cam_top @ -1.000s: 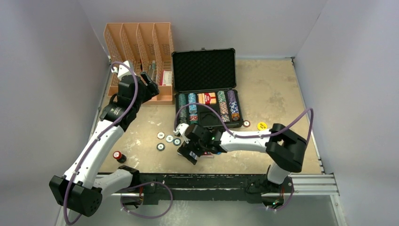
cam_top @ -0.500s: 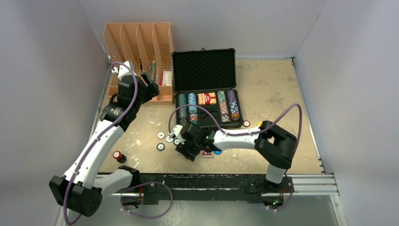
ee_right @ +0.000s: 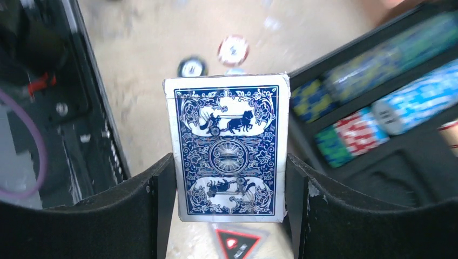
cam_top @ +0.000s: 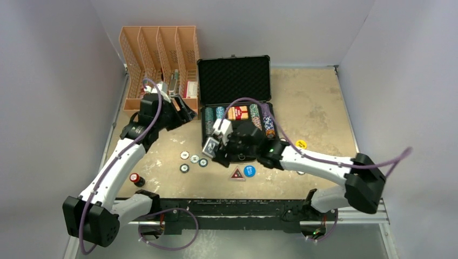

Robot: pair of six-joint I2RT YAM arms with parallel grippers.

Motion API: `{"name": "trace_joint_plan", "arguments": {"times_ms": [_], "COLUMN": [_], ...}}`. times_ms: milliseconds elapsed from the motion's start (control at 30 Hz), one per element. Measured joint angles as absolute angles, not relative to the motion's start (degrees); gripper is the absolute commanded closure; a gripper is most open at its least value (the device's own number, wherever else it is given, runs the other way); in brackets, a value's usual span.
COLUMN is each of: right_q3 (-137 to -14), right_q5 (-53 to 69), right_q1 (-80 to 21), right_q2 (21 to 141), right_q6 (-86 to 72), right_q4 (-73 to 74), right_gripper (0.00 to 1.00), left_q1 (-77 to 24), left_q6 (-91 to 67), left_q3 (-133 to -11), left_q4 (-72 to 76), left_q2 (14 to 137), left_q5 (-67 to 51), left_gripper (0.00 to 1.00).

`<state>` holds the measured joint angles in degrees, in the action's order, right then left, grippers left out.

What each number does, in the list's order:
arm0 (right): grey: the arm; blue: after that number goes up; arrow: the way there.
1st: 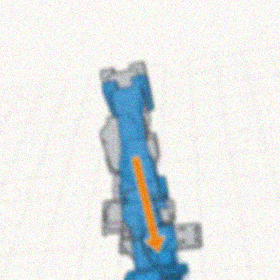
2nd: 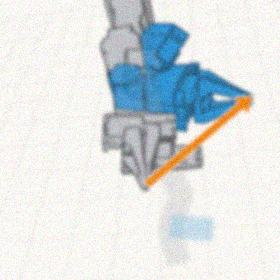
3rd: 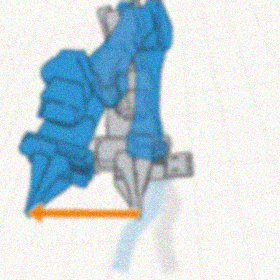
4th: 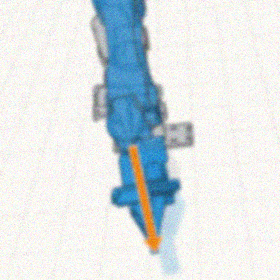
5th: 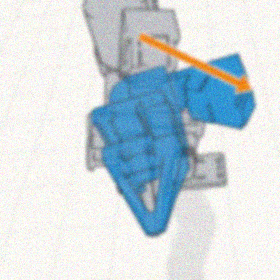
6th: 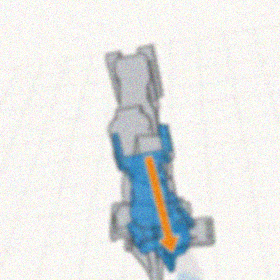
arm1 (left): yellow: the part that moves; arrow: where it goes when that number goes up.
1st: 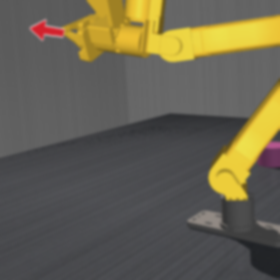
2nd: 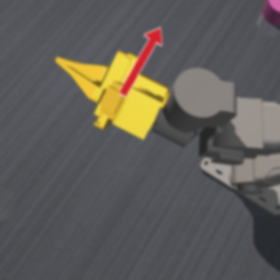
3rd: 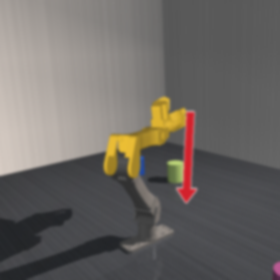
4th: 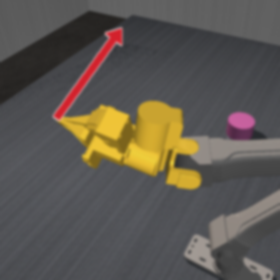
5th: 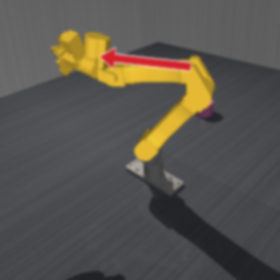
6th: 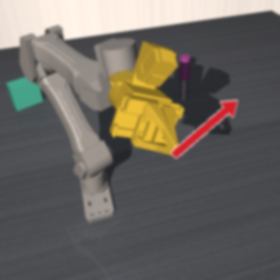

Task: Pack up texas hold em set

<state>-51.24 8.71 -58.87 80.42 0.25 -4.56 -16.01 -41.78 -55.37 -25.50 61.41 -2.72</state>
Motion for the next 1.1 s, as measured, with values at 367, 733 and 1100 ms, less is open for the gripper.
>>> {"name": "trace_joint_plan", "arguments": {"times_ms": [367,733,1100], "right_q3": [-48.4,-48.5,-49.3], "right_q5": [14.3,17.9,15.1], "right_q1": [-50.5,-50.5,-50.5], "right_q2": [74.5,75.1,74.9], "right_q6": [4.1,6.7,3.7], "right_q4": [-13.8,-13.5,-12.4], "right_gripper": [0.50,0.44,0.02], "left_q1": [-15.8,-23.2,-23.3], "left_q6": [-49.1,-51.7,-50.4], "left_q3": [-45.6,-43.5,-43.6], "left_q4": [-11.8,-8.1,-8.4], "left_q2": [63.7,66.4,66.5], "left_q5": [-36.7,-40.9,-33.5], "left_gripper": [0.31,0.98,1.00]}}
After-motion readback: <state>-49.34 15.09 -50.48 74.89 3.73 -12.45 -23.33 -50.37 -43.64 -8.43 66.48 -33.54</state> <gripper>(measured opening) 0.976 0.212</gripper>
